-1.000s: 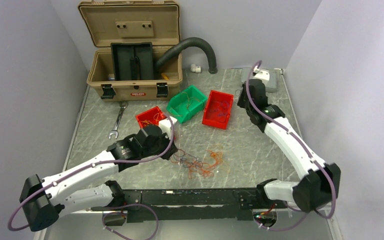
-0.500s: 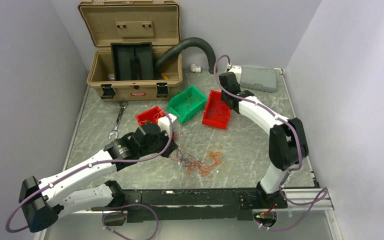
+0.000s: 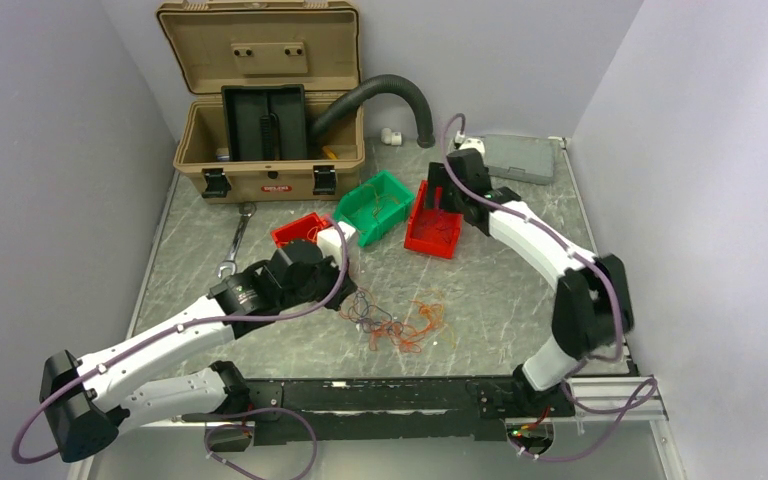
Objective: Untangle the cables
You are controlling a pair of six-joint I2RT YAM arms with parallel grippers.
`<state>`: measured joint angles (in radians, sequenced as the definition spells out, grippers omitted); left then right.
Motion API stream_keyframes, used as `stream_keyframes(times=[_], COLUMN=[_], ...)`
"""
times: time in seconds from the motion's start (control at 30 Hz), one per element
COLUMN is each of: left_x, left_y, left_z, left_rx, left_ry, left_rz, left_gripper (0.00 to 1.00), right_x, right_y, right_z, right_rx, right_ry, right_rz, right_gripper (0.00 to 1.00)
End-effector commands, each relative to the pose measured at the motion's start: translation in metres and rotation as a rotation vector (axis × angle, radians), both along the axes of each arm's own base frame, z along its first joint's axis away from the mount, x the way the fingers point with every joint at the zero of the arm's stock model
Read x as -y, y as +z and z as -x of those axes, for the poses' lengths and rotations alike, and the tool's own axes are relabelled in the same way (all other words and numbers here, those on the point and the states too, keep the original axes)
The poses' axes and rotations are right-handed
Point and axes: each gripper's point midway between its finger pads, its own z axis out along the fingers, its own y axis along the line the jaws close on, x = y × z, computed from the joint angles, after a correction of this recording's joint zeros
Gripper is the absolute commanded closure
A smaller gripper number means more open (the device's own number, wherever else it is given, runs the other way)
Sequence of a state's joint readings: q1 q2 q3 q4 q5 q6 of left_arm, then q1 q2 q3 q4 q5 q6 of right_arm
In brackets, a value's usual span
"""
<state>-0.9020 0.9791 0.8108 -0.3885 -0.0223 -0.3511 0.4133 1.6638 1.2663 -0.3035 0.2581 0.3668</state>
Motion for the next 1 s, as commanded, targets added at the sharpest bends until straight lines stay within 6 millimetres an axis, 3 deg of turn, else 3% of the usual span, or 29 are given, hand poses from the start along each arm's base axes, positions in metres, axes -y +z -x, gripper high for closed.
stream_keyframes(times=[0.0,0.27,0.43,0.53,0.63,0.8,0.97], left_x=[0.004,0.001,0.005,0.008,0.009,0.010,0.010], left_y=[0.029,0.025,0.021,0.023,0.025,0.025,0.021], left_z=[-0.004,-0.001,-0.003,-0.003,-0.004,-0.005,-0.004], left_rx=[0.057,0.052,0.042,0.036,0.035,0.032,0.015], left_ry=[-0.018,-0.005,-0.003,-0.007,-0.004,0.000,0.004], left_rz=[0.038,0.055,0.064,0.067,0.066,0.072,0.069], left_gripper=[1.00,1.00,1.00,1.00,1.00,1.00,1.00], right_x=[-0.009,-0.034,-0.038,-0.037,-0.032,-0.023,-0.023], right_y=[0.039,-0.021,-0.054,-0.076,-0.090,-0.094,-0.089], right_z=[0.044,0.175,0.224,0.239,0.241,0.225,0.209], right_rx=[0.044,-0.213,-0.288,-0.323,-0.333,-0.296,-0.271], right_ry=[0.099,0.241,0.240,0.232,0.206,0.163,0.156], right_rz=[-0.137,-0.277,-0.292,-0.305,-0.283,-0.200,-0.143], right_gripper=[0.16,0.07,0.09,0.16,0.24,0.37,0.40])
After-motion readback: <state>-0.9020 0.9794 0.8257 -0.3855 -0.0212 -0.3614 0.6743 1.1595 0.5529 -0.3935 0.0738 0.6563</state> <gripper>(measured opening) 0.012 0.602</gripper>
